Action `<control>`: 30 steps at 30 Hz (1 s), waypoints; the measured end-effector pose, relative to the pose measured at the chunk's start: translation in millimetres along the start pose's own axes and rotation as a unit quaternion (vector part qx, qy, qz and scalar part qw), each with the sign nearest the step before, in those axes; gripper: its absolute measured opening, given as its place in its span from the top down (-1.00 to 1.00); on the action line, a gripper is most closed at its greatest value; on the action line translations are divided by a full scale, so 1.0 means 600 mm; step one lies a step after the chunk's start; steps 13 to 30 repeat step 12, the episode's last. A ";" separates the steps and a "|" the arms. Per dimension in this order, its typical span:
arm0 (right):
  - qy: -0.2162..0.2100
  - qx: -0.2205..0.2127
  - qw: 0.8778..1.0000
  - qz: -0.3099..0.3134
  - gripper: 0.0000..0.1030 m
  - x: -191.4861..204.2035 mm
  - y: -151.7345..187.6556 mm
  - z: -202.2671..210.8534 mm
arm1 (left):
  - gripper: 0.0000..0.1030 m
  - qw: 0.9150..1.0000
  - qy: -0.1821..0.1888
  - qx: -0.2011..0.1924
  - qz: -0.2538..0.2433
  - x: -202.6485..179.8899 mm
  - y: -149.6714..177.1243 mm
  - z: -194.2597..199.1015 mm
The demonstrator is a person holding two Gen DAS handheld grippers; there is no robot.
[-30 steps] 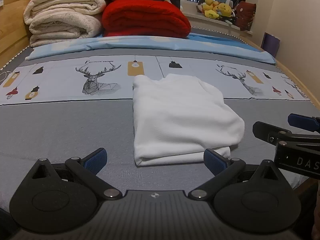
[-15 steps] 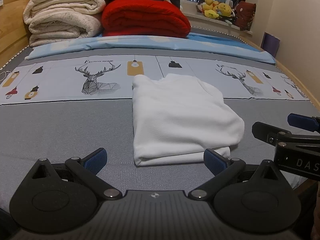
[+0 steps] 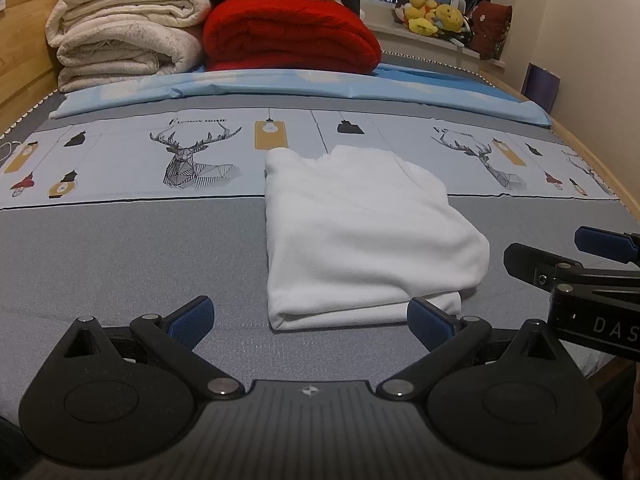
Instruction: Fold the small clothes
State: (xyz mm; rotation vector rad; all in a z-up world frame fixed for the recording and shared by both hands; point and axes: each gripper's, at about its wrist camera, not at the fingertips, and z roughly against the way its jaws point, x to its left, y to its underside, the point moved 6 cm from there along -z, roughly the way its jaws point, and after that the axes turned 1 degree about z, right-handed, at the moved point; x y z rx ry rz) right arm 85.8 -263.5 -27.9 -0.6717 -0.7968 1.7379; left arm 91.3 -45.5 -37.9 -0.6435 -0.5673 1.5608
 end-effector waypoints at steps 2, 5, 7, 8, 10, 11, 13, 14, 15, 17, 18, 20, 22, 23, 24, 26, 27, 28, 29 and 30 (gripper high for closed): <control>0.000 0.000 1.000 0.000 -0.65 0.000 0.000 0.000 | -0.99 1.000 0.000 -0.001 -0.001 0.000 0.001 0.000; -0.001 0.001 1.000 0.000 -0.65 0.000 0.002 -0.001 | -0.99 1.000 0.000 -0.001 -0.002 0.000 0.001 0.000; -0.001 0.001 1.000 0.000 -0.65 0.000 0.002 -0.001 | -0.99 1.000 0.000 -0.002 -0.002 -0.001 0.001 0.000; -0.002 0.001 1.000 0.000 -0.65 -0.001 0.002 -0.001 | -0.99 1.000 0.000 -0.002 -0.002 -0.001 0.001 0.000; -0.002 0.001 1.000 0.000 -0.65 0.000 0.002 -0.001 | -0.99 1.000 0.000 -0.002 -0.002 -0.001 0.001 -0.001; -0.002 0.001 1.000 0.000 -0.65 -0.001 0.002 -0.002 | -0.99 1.000 0.000 -0.002 -0.002 -0.001 0.001 -0.001; -0.002 0.001 1.000 0.000 -0.65 0.001 0.003 -0.002 | -0.99 1.000 0.000 -0.002 -0.002 -0.001 0.001 0.000; -0.002 0.001 1.000 0.000 -0.65 0.001 0.003 -0.002 | -0.99 1.000 0.000 -0.002 -0.002 -0.001 0.001 0.000; -0.002 0.001 1.000 0.000 -0.65 0.001 0.003 -0.002 | -0.99 1.000 0.000 -0.002 -0.002 -0.001 0.001 0.000; -0.002 0.001 1.000 0.000 -0.65 0.001 0.003 -0.002 | -0.99 1.000 0.000 -0.002 -0.002 -0.001 0.001 0.000; -0.002 0.001 1.000 0.000 -0.65 0.001 0.003 -0.002 | -0.99 1.000 0.000 -0.002 -0.002 -0.001 0.001 0.000; -0.002 0.001 1.000 0.000 -0.65 0.001 0.003 -0.002 | -0.99 1.000 0.000 -0.002 -0.002 -0.001 0.001 0.000; -0.002 0.001 1.000 0.000 -0.65 0.001 0.003 -0.002 | -0.99 1.000 0.000 -0.002 -0.002 -0.001 0.001 0.000; -0.002 0.001 1.000 0.000 -0.65 0.001 0.003 -0.002 | -0.99 1.000 0.000 -0.002 -0.002 -0.001 0.001 0.000; -0.002 0.001 1.000 0.000 -0.65 0.001 0.003 -0.002 | -0.99 1.000 0.000 -0.002 -0.002 -0.001 0.001 0.000; -0.002 0.001 1.000 0.000 -0.65 0.001 0.003 -0.002 | -0.99 1.000 0.000 -0.002 -0.002 -0.001 0.001 0.000; -0.002 0.001 1.000 0.000 -0.65 0.001 0.003 -0.002 | -0.99 1.000 0.000 -0.002 -0.002 -0.001 0.001 0.000; -0.002 0.001 1.000 0.000 -0.65 0.001 0.003 -0.002 | -0.99 1.000 0.000 -0.002 -0.002 -0.001 0.001 0.000; -0.002 0.001 1.000 0.000 -0.65 0.001 0.003 -0.002 | -0.99 1.000 0.000 -0.002 -0.002 -0.001 0.001 0.000; -0.002 0.001 1.000 0.000 -0.65 0.001 0.003 -0.002 | -0.99 1.000 0.000 -0.002 -0.002 -0.001 0.001 0.000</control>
